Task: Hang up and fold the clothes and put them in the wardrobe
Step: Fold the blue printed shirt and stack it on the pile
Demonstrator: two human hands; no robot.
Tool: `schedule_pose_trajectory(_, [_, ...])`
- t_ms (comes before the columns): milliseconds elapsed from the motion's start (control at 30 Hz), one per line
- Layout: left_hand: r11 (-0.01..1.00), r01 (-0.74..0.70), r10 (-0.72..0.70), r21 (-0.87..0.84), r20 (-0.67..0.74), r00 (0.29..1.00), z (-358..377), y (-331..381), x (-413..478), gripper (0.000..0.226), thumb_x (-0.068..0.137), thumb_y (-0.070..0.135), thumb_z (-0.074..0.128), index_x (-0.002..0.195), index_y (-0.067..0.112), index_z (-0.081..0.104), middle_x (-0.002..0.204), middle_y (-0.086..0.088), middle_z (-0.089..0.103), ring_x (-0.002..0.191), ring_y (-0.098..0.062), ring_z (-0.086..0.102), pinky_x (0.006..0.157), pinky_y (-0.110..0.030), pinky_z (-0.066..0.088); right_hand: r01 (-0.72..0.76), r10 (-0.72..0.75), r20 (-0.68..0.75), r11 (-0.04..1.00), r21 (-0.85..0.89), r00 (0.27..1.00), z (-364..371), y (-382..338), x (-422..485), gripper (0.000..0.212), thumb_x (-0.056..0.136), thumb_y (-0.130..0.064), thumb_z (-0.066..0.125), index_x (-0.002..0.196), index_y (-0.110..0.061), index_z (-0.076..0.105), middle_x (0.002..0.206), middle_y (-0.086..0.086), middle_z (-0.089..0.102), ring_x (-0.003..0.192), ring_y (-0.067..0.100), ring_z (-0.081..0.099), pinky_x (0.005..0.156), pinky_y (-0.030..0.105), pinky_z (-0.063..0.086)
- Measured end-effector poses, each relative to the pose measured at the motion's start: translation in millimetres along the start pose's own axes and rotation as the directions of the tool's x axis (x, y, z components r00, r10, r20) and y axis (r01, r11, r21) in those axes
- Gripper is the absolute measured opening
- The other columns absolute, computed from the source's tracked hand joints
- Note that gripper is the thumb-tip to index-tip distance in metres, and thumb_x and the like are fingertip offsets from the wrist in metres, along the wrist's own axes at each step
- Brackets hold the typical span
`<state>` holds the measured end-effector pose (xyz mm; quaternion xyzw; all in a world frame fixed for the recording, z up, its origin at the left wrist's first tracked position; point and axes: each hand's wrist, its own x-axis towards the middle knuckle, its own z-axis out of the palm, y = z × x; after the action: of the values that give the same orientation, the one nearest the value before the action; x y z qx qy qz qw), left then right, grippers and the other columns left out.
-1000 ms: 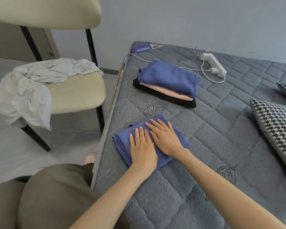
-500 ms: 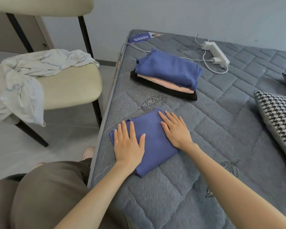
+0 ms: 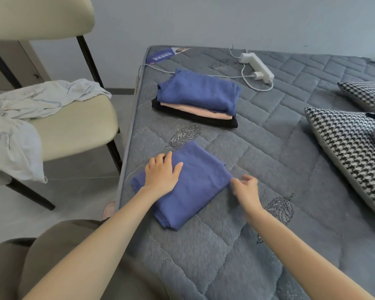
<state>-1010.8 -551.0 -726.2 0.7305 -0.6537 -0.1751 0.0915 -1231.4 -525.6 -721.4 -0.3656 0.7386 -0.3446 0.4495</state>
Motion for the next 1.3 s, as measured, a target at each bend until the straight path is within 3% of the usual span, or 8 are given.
schedule_pose_trajectory(133, [0.999,0.039,-0.039,-0.005,0.003,0.999,-1.0,1.9,7.0,0.062,0.096,0.057,0.033,0.138,0.012,0.041,0.137,-0.016,0.042,0.124,-0.037,0.037,0.103,-0.045,0.03,-0.147,0.116,0.161,0.969,0.198,0.98,7.3,-0.5,-13.9,0.009,0.091,-0.007,0.049,0.098,-0.011,0.045,0.079,0.005,0.041,0.07,0.015,0.041,0.069,0.029,0.042])
schedule_pose_trajectory(267, [0.999,0.038,-0.037,-0.01,0.019,0.999,-2.3,-2.0,12.2,0.064,0.094,0.061,0.034,0.121,0.006,0.049,0.126,-0.016,0.054,0.117,-0.037,0.049,0.095,-0.044,0.038,-0.078,0.03,0.287,0.985,0.156,0.958,24.1,-1.8,-31.2,0.011,0.093,-0.009,0.049,0.101,-0.007,0.057,0.085,0.006,0.051,0.078,0.018,0.048,0.071,0.029,0.043])
schedule_pose_trajectory(400, [0.975,0.099,-0.073,-0.198,0.135,0.988,-5.5,-5.8,18.7,0.06,0.092,0.063,0.038,0.117,0.009,0.047,0.117,-0.009,0.06,0.108,-0.033,0.056,0.081,-0.039,0.043,-0.104,0.023,0.309,0.962,0.251,0.951,35.7,-4.7,-36.7,0.028,0.097,-0.017,0.051,0.124,-0.012,0.055,0.118,0.0,0.065,0.108,0.017,0.062,0.098,0.037,0.05])
schedule_pose_trajectory(700, [0.682,0.37,-0.119,-0.631,0.403,0.907,-18.3,-11.4,14.5,0.043,0.086,0.057,0.059,0.089,0.015,0.063,0.088,0.005,0.068,0.073,-0.008,0.065,0.053,-0.019,0.046,-0.218,0.066,0.313,0.85,0.48,0.947,45.4,-10.6,-38.7,0.028,0.101,-0.018,0.049,0.128,-0.021,0.047,0.123,0.0,0.063,0.109,0.02,0.062,0.08,0.036,0.055])
schedule_pose_trajectory(833, [0.512,0.452,-0.077,-0.73,0.486,0.871,-28.7,-15.9,13.3,0.042,0.084,0.052,0.065,0.102,0.014,0.067,0.099,0.002,0.072,0.088,-0.014,0.069,0.071,-0.026,0.052,-0.155,0.03,0.277,0.883,0.443,0.96,39.8,-27.1,-28.8,0.019,0.1,-0.02,0.051,0.119,-0.022,0.052,0.116,-0.002,0.065,0.1,0.015,0.063,0.069,0.03,0.052])
schedule_pose_trajectory(967, [0.348,0.489,-0.058,-0.8,0.502,0.863,-42.9,-10.2,14.2,0.034,0.086,0.046,0.066,0.106,0.02,0.064,0.099,0.004,0.074,0.095,-0.017,0.069,0.087,-0.037,0.054,-0.047,-0.051,0.265,0.935,0.35,0.963,30.0,-57.7,-11.2,0.012,0.098,-0.025,0.054,0.109,-0.022,0.055,0.112,-0.001,0.065,0.099,0.015,0.063,0.084,0.036,0.054])
schedule_pose_trajectory(1167, [0.195,0.454,0.024,-0.87,0.467,0.884,-88.1,13.8,24.9,0.028,0.091,0.04,0.061,0.116,0.028,0.06,0.093,0.008,0.073,0.078,-0.008,0.07,0.057,-0.022,0.054,0.333,-0.35,0.182,0.936,0.117,0.919,15.1,-136.4,21.7,0.004,0.096,-0.019,0.055,0.093,-0.021,0.057,0.089,-0.01,0.06,0.083,0.008,0.057,0.068,0.019,0.043])
schedule_pose_trajectory(1300, [0.057,0.416,0.047,-0.908,0.419,0.907,-115.8,38.7,43.7,0.037,0.095,0.027,0.056,0.132,0.028,0.049,0.108,0.006,0.067,0.089,-0.014,0.068,0.059,-0.028,0.055,0.471,-0.456,0.171,0.88,-0.056,0.873,13.5,-197.9,52.7,0.019,0.094,-0.025,0.056,0.08,-0.015,0.05,0.077,-0.001,0.049,0.073,0.013,0.044,0.067,0.027,0.036])
